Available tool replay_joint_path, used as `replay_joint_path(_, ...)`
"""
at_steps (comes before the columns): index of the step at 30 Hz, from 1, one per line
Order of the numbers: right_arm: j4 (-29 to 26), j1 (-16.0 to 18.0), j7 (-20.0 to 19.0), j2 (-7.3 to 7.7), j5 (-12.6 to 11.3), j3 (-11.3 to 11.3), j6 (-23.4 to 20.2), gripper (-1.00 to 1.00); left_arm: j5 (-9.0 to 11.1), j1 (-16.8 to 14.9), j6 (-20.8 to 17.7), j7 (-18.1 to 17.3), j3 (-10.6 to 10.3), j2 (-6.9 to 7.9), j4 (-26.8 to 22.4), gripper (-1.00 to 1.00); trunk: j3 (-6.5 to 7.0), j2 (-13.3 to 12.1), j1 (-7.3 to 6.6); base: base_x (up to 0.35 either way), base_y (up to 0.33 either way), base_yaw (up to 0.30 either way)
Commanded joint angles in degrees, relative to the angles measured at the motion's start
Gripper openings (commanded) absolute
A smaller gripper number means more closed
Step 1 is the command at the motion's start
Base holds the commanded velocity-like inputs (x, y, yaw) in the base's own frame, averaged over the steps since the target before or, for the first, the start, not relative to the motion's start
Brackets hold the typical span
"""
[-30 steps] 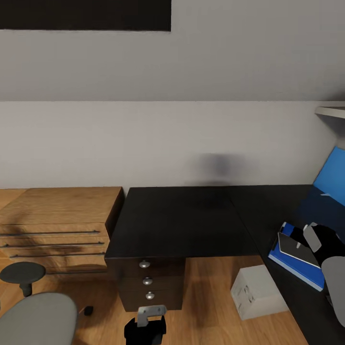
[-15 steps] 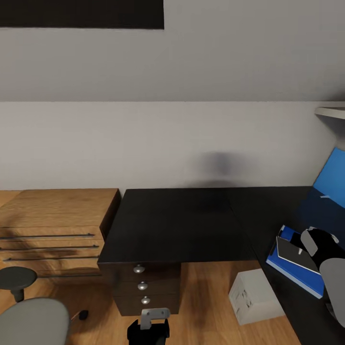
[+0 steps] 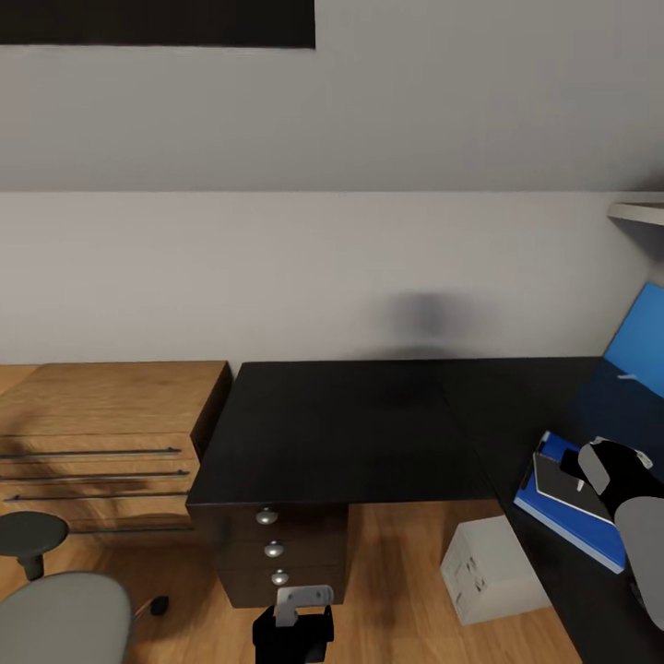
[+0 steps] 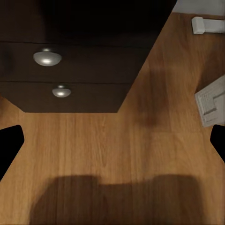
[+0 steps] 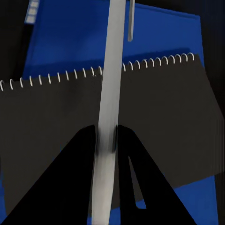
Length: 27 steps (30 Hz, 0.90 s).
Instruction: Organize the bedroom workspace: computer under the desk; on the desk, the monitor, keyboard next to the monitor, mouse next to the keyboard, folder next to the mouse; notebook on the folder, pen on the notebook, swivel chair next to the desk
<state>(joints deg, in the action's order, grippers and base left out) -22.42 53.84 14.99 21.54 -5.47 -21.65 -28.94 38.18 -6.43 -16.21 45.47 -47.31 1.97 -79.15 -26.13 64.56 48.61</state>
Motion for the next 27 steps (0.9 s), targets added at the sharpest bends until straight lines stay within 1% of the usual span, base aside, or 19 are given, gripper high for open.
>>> replay_joint_path(1,-0.1,0.0,0.4,-0.01,-0.5,-0.1,-0.1,-1.00,0.2,-0.1,-0.2,0.4,-0.1,0.05,-0.1,1.00,-0.25,0.5,0.23,0.000,0.000,0.000)
replay_joint_path(13,1.1,0.0,0.4,-0.01,-0.1,0.0,0.1,-1.00,0.2,-0.1,-0.2,0.4,-0.1,0.13,-0.1,1.00,-2.40,5.3,2.86,0.000,0.000,0.000)
replay_joint_path(22,1.2,0.0,0.4,-0.01,-0.1,0.0,0.1,-1.00,0.2,-0.1,-0.2,0.4,-0.1,0.14,-0.1,1.00,-2.40,5.3,2.86,0.000,0.000,0.000)
replay_joint_path(23,1.2,0.0,0.4,-0.01,-0.1,0.0,0.1,1.00,0.2,-0.1,-0.2,0.4,-0.1,0.14,-0.1,1.00,-2.40,5.3,2.86,0.000,0.000,0.000)
replay_joint_path(27,1.1,0.0,0.4,-0.01,-0.1,0.0,0.1,1.00,0.2,-0.1,-0.2,0.4,-0.1,0.14,-0.1,1.00,-2.40,5.3,2.86,0.000,0.000,0.000)
